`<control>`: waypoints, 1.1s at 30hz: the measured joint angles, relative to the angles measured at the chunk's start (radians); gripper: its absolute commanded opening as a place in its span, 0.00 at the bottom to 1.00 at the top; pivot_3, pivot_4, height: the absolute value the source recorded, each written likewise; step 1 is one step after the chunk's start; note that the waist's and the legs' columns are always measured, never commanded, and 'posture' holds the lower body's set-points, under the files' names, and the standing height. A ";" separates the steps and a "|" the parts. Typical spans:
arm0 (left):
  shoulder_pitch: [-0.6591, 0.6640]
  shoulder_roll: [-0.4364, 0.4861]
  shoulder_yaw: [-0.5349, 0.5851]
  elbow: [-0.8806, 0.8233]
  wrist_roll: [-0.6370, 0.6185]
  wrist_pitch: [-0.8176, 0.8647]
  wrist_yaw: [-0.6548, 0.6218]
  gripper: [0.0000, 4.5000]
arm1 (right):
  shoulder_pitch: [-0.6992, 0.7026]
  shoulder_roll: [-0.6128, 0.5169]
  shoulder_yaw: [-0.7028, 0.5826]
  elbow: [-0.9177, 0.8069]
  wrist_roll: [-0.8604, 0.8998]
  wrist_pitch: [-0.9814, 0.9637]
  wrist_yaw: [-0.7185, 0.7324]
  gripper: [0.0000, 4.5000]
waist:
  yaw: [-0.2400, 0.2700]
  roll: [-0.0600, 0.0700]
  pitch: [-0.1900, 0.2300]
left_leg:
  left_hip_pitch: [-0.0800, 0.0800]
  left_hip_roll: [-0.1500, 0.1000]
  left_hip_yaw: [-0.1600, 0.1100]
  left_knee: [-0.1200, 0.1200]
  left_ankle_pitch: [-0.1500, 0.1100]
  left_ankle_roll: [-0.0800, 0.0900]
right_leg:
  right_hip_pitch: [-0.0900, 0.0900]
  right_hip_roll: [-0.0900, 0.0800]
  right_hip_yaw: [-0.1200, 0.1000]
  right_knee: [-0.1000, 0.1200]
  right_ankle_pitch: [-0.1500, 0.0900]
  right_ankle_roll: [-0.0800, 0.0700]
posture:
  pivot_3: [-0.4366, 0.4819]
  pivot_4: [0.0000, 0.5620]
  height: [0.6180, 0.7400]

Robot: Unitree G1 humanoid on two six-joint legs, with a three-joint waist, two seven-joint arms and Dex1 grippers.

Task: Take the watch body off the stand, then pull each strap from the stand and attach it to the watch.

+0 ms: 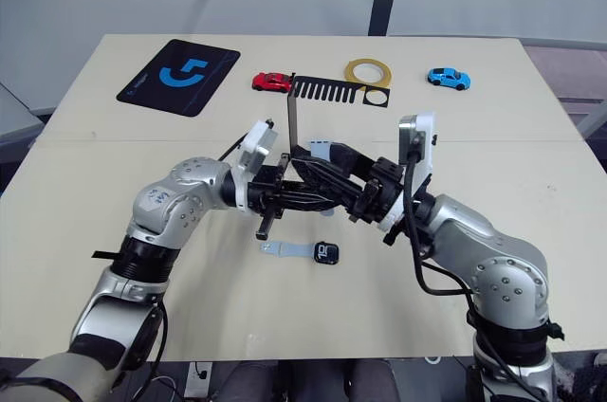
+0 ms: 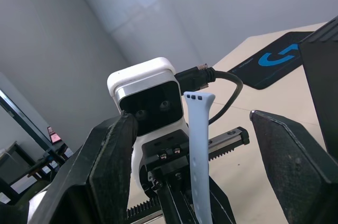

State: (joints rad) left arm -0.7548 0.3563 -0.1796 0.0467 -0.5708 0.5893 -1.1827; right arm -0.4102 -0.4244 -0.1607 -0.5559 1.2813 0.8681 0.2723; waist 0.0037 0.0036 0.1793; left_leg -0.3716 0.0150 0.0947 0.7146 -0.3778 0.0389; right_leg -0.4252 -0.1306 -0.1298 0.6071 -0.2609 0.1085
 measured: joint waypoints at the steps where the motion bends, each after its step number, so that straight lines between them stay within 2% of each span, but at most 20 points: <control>1: 0.000 0.000 0.000 -0.001 0.000 0.001 0.002 0.00 | 0.000 0.000 0.000 0.003 0.000 -0.002 0.000 0.83 | 0.000 0.000 0.000 | 0.000 0.000 0.000 0.000 0.000 0.000 | 0.000 0.000 0.000 0.000 0.000 0.000 | 0.48 0.27 0.93; 3: 0.000 -0.001 0.000 -0.003 0.000 0.002 0.005 0.00 | 0.000 0.000 0.000 0.008 0.000 -0.007 0.001 0.71 | 0.000 0.000 0.000 | 0.000 0.000 0.000 0.000 0.000 0.000 | 0.000 0.000 0.000 0.000 0.000 0.000 | 0.48 0.27 0.93; 5: 0.000 -0.002 0.000 -0.003 0.000 0.003 0.009 0.00 | 0.000 0.000 0.001 0.008 0.000 -0.011 0.003 0.54 | 0.000 0.000 0.000 | 0.000 0.000 0.000 0.000 0.000 0.000 | 0.000 0.000 0.000 0.000 0.000 0.000 | 0.48 0.27 0.93; 33: -0.002 -0.044 0.002 -0.020 -0.002 0.022 0.038 0.00 | -0.002 -0.001 0.007 0.008 -0.002 -0.041 0.007 0.54 | 0.000 0.000 0.000 | 0.000 0.000 0.000 0.000 0.000 0.000 | 0.000 0.000 0.000 0.000 0.000 0.000 | 0.48 0.27 0.93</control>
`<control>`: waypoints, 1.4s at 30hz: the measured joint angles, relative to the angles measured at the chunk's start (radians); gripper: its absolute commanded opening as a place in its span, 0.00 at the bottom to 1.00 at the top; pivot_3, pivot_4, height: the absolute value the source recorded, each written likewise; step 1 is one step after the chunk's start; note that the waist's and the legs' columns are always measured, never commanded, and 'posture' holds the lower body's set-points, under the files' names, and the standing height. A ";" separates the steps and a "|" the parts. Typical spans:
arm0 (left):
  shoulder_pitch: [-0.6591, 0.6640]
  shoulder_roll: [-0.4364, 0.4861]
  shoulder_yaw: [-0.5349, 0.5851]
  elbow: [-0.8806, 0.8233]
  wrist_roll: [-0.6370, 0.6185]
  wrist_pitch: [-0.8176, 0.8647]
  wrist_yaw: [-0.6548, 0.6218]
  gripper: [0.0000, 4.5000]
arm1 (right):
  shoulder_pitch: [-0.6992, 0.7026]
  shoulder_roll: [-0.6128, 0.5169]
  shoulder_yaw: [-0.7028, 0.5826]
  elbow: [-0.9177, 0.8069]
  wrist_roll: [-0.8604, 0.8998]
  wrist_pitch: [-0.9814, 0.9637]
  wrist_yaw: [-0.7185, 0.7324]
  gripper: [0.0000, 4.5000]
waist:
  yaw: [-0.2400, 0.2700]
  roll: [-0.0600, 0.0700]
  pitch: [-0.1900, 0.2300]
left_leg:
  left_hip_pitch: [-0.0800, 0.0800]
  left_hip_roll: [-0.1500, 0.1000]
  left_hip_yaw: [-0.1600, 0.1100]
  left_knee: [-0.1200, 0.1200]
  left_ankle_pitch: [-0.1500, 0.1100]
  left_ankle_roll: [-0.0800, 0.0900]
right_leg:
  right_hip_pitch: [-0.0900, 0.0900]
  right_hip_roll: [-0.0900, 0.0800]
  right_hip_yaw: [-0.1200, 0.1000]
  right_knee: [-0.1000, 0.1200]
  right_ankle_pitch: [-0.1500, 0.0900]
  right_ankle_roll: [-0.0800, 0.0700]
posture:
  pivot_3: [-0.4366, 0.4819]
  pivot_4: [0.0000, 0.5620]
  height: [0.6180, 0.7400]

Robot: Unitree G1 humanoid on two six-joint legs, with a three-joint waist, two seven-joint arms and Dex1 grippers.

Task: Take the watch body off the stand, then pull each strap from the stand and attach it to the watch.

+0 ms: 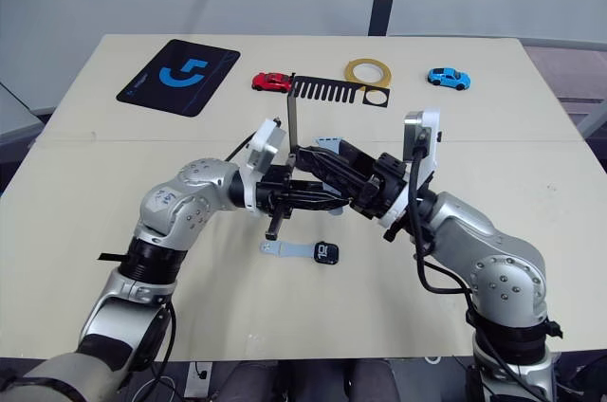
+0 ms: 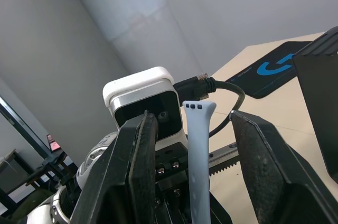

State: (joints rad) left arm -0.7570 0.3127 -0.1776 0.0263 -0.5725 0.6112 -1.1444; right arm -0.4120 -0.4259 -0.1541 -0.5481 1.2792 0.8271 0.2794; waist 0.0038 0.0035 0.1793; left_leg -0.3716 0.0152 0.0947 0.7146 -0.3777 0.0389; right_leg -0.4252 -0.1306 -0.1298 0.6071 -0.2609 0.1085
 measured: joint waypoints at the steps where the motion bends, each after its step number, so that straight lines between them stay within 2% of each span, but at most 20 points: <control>1: -0.004 -0.003 0.001 0.000 0.000 0.000 0.004 0.00 | 0.000 -0.002 0.000 0.000 0.000 0.000 0.000 0.54 | 0.000 0.000 0.000 | 0.000 0.000 0.000 0.000 0.000 0.000 | 0.000 0.000 0.000 0.000 0.000 0.000 | 0.48 0.27 0.93; 34: -0.018 -0.017 0.004 0.022 0.000 -0.003 0.017 0.00 | 0.003 -0.017 -0.004 0.000 0.007 -0.018 -0.009 0.54 | 0.001 0.000 0.000 | 0.000 0.000 0.000 0.000 0.000 0.000 | 0.000 0.000 0.000 0.000 0.000 0.000 | 0.48 0.27 0.93; 37: -0.018 -0.019 0.004 0.023 0.000 -0.005 0.017 0.00 | 0.003 -0.019 -0.004 0.000 0.007 -0.018 -0.009 0.34 | 0.001 0.000 0.000 | 0.000 0.000 0.000 0.000 0.000 0.000 | 0.000 0.000 0.000 0.000 0.000 0.000 | 0.48 0.27 0.93; 39: -0.018 -0.020 0.004 0.024 0.000 -0.009 0.017 0.00 | 0.003 -0.020 -0.004 0.000 0.007 -0.019 -0.009 0.14 | 0.001 0.000 0.000 | 0.000 0.000 0.000 0.000 0.000 0.000 | 0.000 0.000 0.000 0.000 0.000 0.000 | 0.48 0.27 0.93; 40: -0.018 -0.020 0.004 0.025 0.000 -0.010 0.017 0.00 | 0.003 -0.020 -0.004 0.000 0.007 -0.019 -0.009 0.00 | 0.001 0.000 0.000 | 0.000 0.000 0.000 0.000 0.000 0.000 | 0.000 0.000 0.000 0.000 0.000 0.000 | 0.48 0.27 0.93; 42: -0.018 -0.020 0.005 0.026 0.000 -0.011 0.017 0.00 | 0.003 -0.020 -0.004 0.000 0.007 -0.019 -0.009 0.00 | 0.001 0.000 0.000 | 0.000 0.000 0.000 0.000 0.000 0.000 | 0.000 0.000 0.000 0.000 0.000 0.000 | 0.48 0.27 0.93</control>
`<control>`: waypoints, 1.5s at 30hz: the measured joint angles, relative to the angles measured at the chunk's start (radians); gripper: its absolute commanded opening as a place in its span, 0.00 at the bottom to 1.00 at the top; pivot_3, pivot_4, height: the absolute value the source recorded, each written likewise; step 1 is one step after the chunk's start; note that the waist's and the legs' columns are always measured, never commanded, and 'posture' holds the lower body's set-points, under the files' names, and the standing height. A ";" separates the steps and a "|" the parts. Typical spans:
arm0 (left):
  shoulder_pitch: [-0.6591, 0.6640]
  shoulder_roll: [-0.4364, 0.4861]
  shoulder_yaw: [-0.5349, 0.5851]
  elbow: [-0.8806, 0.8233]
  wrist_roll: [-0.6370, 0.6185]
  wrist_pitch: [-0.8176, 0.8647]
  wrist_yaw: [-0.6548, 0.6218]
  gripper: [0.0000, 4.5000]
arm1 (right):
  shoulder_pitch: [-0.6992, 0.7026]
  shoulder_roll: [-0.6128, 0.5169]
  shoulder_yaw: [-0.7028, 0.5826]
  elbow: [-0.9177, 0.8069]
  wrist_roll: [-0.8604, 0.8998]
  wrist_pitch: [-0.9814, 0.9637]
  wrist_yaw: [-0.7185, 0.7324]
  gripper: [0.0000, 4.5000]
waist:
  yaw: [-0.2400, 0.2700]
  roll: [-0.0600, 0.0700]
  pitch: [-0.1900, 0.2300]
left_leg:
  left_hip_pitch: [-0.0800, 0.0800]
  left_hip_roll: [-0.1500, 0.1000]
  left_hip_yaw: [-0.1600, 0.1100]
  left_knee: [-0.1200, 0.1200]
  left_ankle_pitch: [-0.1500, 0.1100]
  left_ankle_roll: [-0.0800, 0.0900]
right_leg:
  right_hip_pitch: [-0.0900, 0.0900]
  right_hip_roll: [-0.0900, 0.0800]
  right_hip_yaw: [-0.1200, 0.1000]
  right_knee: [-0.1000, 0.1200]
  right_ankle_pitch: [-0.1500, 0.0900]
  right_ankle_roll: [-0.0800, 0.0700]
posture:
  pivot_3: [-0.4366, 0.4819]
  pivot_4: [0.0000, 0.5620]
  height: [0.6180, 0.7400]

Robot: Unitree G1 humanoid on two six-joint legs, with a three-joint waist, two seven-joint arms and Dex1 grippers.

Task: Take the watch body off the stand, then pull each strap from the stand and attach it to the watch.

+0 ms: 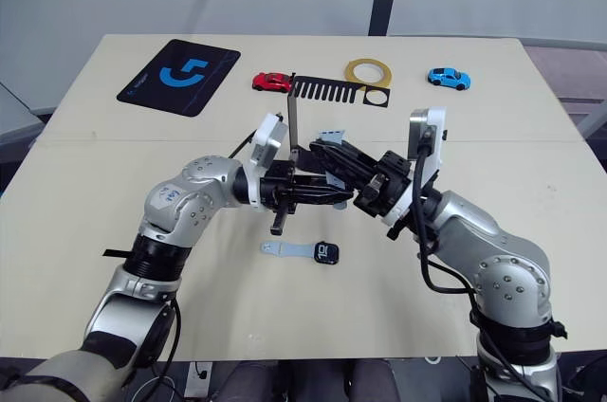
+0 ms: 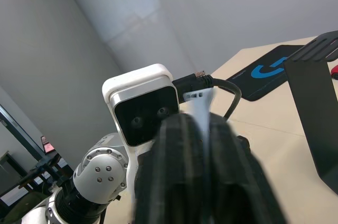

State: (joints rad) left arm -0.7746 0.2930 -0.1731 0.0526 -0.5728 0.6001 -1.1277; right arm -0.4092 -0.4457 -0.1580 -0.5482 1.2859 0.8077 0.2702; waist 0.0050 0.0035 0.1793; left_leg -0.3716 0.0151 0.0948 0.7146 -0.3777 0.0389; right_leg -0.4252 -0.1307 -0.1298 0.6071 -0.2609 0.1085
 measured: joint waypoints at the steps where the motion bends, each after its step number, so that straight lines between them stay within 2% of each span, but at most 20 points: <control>1: 0.000 0.000 0.000 0.000 0.000 0.000 0.000 0.00 | 0.000 0.000 0.000 0.000 0.000 0.000 0.000 0.00 | 0.000 0.000 0.000 | 0.000 0.000 0.000 0.000 0.000 0.000 | 0.000 0.000 0.000 0.000 0.000 0.000 | 0.48 0.27 0.93; 15: 0.000 -0.002 0.002 0.001 0.000 0.003 0.002 0.00 | -0.001 0.000 0.000 0.000 0.000 -0.002 0.000 0.00 | 0.000 0.000 0.000 | 0.000 0.000 0.000 0.000 0.000 0.000 | 0.000 0.000 0.000 0.000 0.000 0.000 | 0.48 0.27 0.93; 17: -0.001 0.003 0.005 0.000 -0.010 0.024 -0.004 0.16 | -0.003 -0.010 0.001 0.000 -0.001 -0.002 0.000 0.00 | 0.000 0.000 0.000 | 0.000 0.000 0.000 0.000 0.000 0.000 | 0.000 0.000 0.000 0.000 0.000 0.000 | 0.48 0.27 0.93; 18: -0.001 0.023 0.002 -0.002 -0.012 0.034 -0.023 0.21 | -0.005 -0.024 0.002 -0.001 -0.003 -0.001 0.000 0.00 | -0.001 0.000 0.000 | 0.000 0.000 0.000 0.000 0.000 0.000 | 0.000 0.000 0.000 0.000 0.000 0.000 | 0.48 0.27 0.93; 20: -0.001 0.069 0.001 -0.005 -0.011 0.044 -0.047 0.39 | -0.004 -0.054 -0.001 -0.006 -0.006 -0.001 0.000 0.00 | -0.003 0.000 0.000 | 0.000 0.000 0.000 0.000 0.000 0.000 | 0.000 0.000 0.000 0.000 0.000 0.000 | 0.48 0.27 0.93; 23: 0.001 0.149 -0.008 -0.018 0.001 0.042 -0.097 0.71 | 0.019 -0.143 -0.009 -0.052 -0.043 0.006 0.000 0.00 | -0.003 0.000 0.000 | 0.000 0.000 0.000 -0.001 0.000 0.000 | -0.001 0.000 0.000 0.000 0.000 0.000 | 0.48 0.27 0.93; 26: 0.037 0.245 -0.052 -0.067 0.066 0.002 -0.151 0.98 | 0.122 -0.283 -0.025 -0.149 -0.142 0.011 0.008 0.00 | 0.006 0.000 0.000 | 0.000 0.000 0.000 -0.001 0.000 0.000 | -0.001 0.000 0.000 -0.002 0.000 0.000 | 0.48 0.27 0.93; 32: 0.107 0.267 -0.176 -0.087 0.234 -0.114 -0.122 0.99 | 0.301 -0.466 -0.114 -0.313 -0.317 -0.001 0.046 0.00 | 0.028 0.000 0.000 | -0.001 -0.001 0.001 0.000 0.000 0.001 | 0.000 -0.001 0.001 -0.003 0.001 0.001 | 0.48 0.27 0.93; 35: 0.127 0.227 -0.219 -0.071 0.320 -0.178 -0.064 0.99 | 0.499 -0.578 -0.182 -0.360 -0.522 -0.067 0.138 0.00 | 0.041 -0.001 0.000 | -0.002 -0.001 0.001 0.000 -0.001 0.002 | 0.000 0.000 0.001 -0.005 0.001 0.002 | 0.48 0.27 0.93; 39: 0.145 0.185 -0.244 -0.049 0.384 -0.227 -0.011 0.99 | 0.647 -0.586 -0.219 -0.365 -0.713 -0.183 0.225 0.00 | 0.043 -0.001 0.000 | -0.001 -0.001 0.002 0.001 -0.001 0.003 | 0.000 0.000 0.002 -0.005 0.002 0.003 | 0.48 0.27 0.93; 45: 0.152 0.134 -0.267 -0.002 0.453 -0.274 0.038 0.99 | 0.741 -0.534 -0.256 -0.369 -0.829 -0.287 0.299 0.00 | 0.043 -0.001 0.000 | -0.001 -0.001 0.002 0.001 -0.001 0.003 | 0.000 0.001 0.002 -0.005 0.002 0.003 | 0.48 0.27 0.93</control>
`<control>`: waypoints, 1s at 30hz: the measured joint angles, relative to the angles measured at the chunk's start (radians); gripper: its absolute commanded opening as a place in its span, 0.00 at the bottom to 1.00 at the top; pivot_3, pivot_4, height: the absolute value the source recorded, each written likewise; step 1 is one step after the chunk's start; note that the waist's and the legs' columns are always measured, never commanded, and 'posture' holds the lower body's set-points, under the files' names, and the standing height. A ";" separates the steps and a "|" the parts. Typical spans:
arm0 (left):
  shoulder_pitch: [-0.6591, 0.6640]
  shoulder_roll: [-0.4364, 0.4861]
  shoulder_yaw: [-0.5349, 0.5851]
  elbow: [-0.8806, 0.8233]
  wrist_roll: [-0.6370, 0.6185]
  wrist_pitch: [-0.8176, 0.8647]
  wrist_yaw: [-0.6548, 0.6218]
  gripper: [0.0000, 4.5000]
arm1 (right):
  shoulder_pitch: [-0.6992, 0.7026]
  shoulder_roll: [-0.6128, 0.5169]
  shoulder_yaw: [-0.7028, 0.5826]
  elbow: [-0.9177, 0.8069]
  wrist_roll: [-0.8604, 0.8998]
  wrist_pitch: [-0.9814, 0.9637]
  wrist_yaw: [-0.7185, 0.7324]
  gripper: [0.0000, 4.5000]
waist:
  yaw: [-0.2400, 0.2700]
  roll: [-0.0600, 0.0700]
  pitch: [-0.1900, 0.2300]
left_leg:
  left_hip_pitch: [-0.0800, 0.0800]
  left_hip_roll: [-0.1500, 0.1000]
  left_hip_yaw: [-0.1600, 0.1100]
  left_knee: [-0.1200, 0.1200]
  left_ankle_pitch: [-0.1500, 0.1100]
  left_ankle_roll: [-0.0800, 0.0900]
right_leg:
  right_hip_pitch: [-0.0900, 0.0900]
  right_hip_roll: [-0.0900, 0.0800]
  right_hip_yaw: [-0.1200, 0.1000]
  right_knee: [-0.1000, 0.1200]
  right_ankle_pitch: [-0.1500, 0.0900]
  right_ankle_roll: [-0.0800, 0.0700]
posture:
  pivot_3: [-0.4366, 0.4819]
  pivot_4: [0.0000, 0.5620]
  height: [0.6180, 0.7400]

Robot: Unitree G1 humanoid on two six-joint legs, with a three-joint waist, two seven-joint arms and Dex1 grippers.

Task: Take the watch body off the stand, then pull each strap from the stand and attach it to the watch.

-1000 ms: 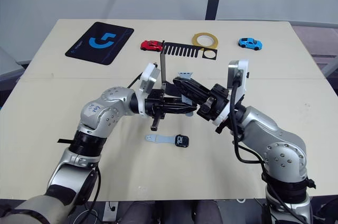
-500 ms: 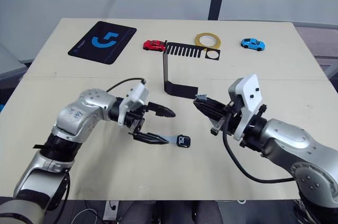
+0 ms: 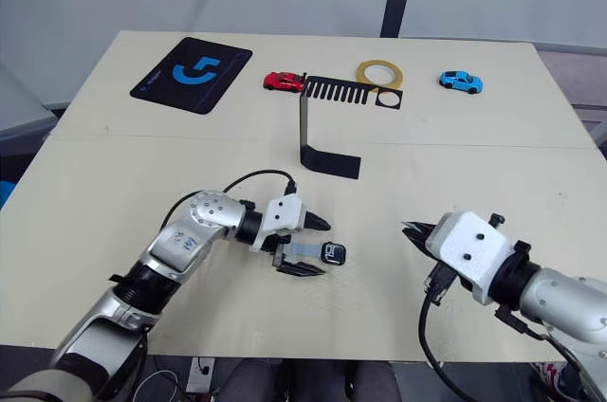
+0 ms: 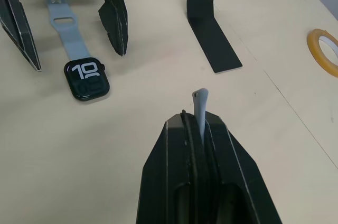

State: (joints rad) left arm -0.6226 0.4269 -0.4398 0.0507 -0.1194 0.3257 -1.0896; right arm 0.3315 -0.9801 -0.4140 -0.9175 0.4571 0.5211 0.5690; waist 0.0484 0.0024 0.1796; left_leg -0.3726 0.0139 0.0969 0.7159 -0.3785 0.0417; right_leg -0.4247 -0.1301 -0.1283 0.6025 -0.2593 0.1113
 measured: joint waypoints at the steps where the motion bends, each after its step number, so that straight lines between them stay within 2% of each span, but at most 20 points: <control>1: 0.000 -0.003 -0.005 0.005 0.011 -0.002 0.006 0.99 | 0.004 0.007 -0.003 0.000 -0.008 -0.003 0.006 0.00 | 0.000 0.000 0.000 | 0.000 0.000 0.000 0.000 0.000 0.000 | 0.000 0.000 0.000 0.000 0.000 0.000 | 0.48 0.27 0.93; 10: 0.003 -0.057 -0.020 0.006 0.053 0.018 0.043 0.99 | 0.030 0.041 -0.006 -0.003 -0.056 -0.024 0.034 0.00 | 0.002 0.000 0.000 | 0.000 0.000 -0.001 0.000 0.000 0.000 | 0.000 0.000 0.000 0.000 0.000 0.000 | 0.48 0.27 0.93; 30: -0.003 -0.083 -0.033 0.031 0.094 0.043 0.054 0.99 | -0.007 0.050 0.024 -0.005 -0.071 -0.021 0.073 0.00 | 0.002 0.000 0.000 | 0.001 0.000 -0.001 0.001 0.000 0.000 | 0.001 0.000 0.000 0.001 0.000 0.000 | 0.48 0.27 0.93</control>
State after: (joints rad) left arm -0.6253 0.3442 -0.4731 0.0815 -0.0259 0.3692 -1.0357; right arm 0.3245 -0.9304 -0.3898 -0.9229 0.3863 0.4996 0.6416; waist 0.0505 0.0024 0.1794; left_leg -0.3712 0.0139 0.0963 0.7168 -0.3785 0.0419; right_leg -0.4233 -0.1305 -0.1282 0.6039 -0.2594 0.1113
